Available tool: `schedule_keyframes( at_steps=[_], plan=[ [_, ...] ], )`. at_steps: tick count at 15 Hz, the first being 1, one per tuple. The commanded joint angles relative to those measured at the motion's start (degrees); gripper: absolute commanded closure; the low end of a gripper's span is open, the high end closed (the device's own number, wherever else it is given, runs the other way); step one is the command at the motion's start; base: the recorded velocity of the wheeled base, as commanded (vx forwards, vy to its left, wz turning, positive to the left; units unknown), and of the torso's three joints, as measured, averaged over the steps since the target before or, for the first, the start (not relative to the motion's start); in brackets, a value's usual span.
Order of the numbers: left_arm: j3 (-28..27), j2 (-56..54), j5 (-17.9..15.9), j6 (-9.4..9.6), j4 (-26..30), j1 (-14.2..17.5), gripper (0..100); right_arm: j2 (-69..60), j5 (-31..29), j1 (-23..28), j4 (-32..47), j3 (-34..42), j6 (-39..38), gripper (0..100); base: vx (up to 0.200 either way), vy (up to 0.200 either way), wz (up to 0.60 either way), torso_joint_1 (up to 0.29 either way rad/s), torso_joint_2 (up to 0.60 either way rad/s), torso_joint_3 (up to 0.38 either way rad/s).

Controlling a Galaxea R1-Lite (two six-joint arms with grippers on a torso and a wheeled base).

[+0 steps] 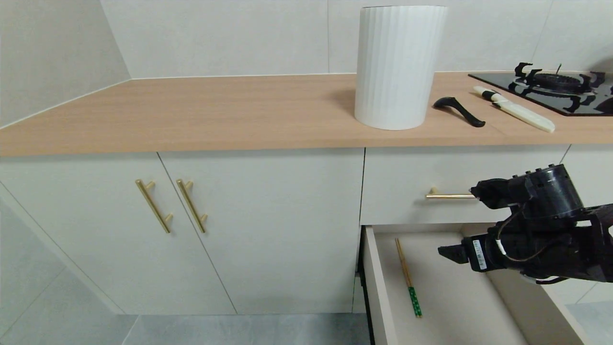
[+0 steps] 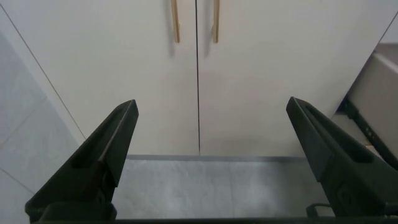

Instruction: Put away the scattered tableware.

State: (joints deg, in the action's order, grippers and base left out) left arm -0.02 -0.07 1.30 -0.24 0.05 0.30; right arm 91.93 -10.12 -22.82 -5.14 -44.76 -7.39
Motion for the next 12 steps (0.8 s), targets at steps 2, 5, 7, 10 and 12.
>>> schedule_keyframes(
  at_steps=[2,5,7,10,12],
  plan=[
    [0.0,0.1,0.0,-0.02,0.0,0.0,0,-2.3,-0.1,0.1,-0.2,0.6,0.9,0,0.000,0.000,0.00,0.124,-0.46,-0.322],
    [0.0,0.1,0.0,-0.02,0.0,0.0,0,-2.1,-0.1,0.1,-0.2,0.7,0.9,0,0.000,0.000,0.00,0.129,-0.51,-0.305],
    [0.0,0.1,0.0,-0.02,0.0,0.0,0,-1.8,0.0,0.1,-0.3,0.9,0.9,0,0.000,0.000,0.00,0.171,-0.47,-0.308],
    [0.0,0.1,0.0,-0.02,0.0,0.0,0,-1.5,0.0,0.1,-0.3,0.9,1.0,0,0.000,0.000,0.00,0.178,-0.47,-0.289],
    [0.0,0.1,0.0,-0.02,0.0,0.0,0,-1.1,0.0,0.1,-0.3,1.2,1.0,0,0.000,0.000,0.00,0.193,-0.47,-0.293]
  ],
)
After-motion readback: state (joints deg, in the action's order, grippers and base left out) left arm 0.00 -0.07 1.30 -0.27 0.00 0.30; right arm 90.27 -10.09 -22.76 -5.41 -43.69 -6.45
